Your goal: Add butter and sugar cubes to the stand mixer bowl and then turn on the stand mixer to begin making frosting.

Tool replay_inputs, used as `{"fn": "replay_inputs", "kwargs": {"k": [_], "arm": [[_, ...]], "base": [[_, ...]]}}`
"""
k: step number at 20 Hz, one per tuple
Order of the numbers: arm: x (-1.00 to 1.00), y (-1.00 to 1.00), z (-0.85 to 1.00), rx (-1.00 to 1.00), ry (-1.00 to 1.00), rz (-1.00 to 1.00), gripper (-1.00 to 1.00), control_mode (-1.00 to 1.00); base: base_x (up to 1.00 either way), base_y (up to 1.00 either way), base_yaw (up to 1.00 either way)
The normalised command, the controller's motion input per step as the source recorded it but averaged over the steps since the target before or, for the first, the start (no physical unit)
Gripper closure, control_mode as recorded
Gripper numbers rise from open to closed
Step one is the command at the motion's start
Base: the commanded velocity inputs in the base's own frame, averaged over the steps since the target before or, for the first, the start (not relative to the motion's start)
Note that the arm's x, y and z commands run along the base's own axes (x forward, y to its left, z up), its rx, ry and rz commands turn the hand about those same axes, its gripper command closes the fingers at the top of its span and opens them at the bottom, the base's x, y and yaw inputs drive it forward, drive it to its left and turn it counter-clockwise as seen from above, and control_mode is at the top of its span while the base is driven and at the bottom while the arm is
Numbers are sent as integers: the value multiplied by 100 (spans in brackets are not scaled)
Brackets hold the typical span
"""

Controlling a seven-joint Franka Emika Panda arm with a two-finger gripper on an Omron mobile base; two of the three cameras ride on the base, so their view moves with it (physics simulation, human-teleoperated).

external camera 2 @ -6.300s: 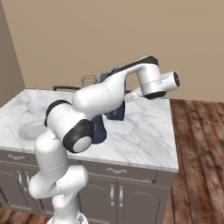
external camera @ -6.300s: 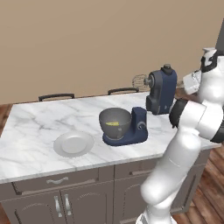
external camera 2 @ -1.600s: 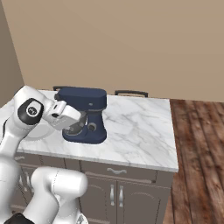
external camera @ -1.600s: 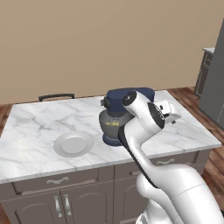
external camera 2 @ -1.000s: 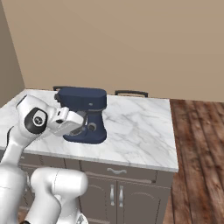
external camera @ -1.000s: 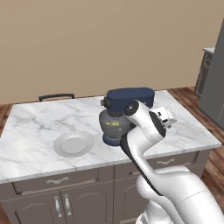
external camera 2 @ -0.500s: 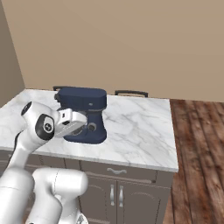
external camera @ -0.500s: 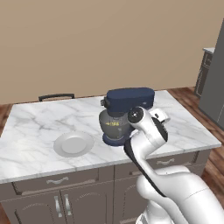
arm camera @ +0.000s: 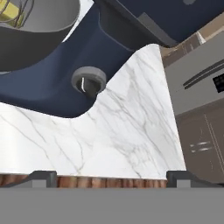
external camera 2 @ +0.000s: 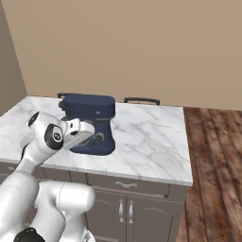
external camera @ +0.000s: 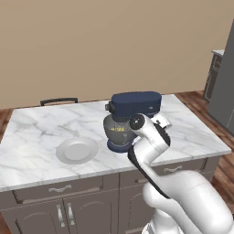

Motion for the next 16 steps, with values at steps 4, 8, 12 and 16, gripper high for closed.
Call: {"fn": "replay_inputs", "kwargs": {"k": [4, 8, 12, 16], "arm": [[38, 1, -8, 0, 1, -1, -100, -100], [23, 0, -9, 0, 0, 0, -100, -100], [18, 0, -19, 0, 0, 0, -100, -100], [7, -2, -24, -1, 0, 0, -100, -100]], "base": [[0, 0, 0], [0, 0, 0], [0, 0, 0], [0, 0, 0]]}}
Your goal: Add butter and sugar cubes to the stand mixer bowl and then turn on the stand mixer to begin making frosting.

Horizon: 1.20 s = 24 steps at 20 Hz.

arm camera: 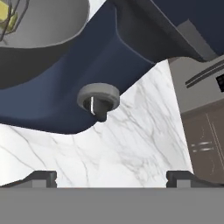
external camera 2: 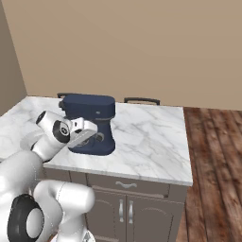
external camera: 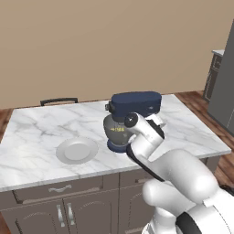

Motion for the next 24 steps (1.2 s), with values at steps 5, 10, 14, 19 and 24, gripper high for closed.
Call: {"fn": "replay_inputs", "kwargs": {"k": [5, 10, 14, 19, 24], "arm": [[5, -11, -24, -1, 0, 0, -100, -100], [19, -4, -8, 0, 0, 0, -100, -100], [17, -1, -2, 0, 0, 0, -100, -100], [13, 0, -3, 0, 0, 0, -100, -100], [9, 0, -9, -1, -3, 0, -100, -100]], "base": [[0, 0, 0], [0, 0, 0], [0, 0, 0], [0, 0, 0], [0, 0, 0]]}}
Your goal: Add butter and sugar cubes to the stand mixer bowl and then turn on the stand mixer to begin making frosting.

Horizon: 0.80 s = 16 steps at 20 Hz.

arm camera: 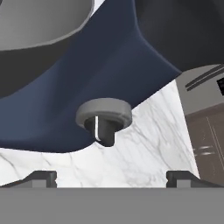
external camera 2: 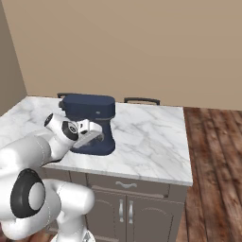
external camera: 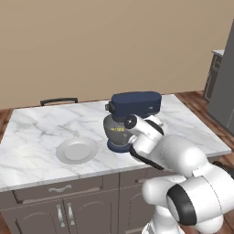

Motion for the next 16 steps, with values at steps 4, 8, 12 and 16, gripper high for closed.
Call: {"fn": "replay_inputs", "kwargs": {"k": [4, 8, 12, 16], "arm": [[12, -2, -17, -2, -10, 0, -100, -100], [15, -8, -21, -1, -8, 0, -100, -100], [18, -6, -18, -1, -2, 0, -100, -100], [16, -1, -5, -1, 0, 0, -100, -100]], "base": [[0, 0, 0], [0, 0, 0], [0, 0, 0], [0, 0, 0]]}}
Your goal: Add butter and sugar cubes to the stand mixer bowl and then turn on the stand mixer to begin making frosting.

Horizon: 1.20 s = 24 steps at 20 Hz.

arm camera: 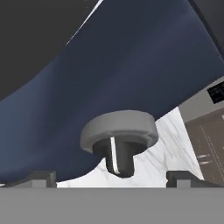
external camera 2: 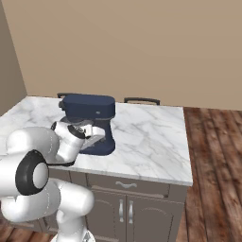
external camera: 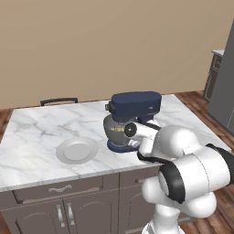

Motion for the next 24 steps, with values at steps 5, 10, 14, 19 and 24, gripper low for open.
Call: {"fn": "replay_inputs", "kwargs": {"k": [5, 10, 14, 19, 24], "arm": [[20, 0, 0, 0, 0, 0, -100, -100], [25, 0, 0, 0, 0, 0, -100, -100], [27, 0, 0, 0, 0, 0, -100, -100], [26, 0, 0, 0, 0, 0, -100, -100], [27, 0, 0, 0, 0, 0, -100, -100]], "base": [[0, 0, 0], [0, 0, 0], [0, 0, 0], [0, 0, 0], [0, 0, 0]]}}
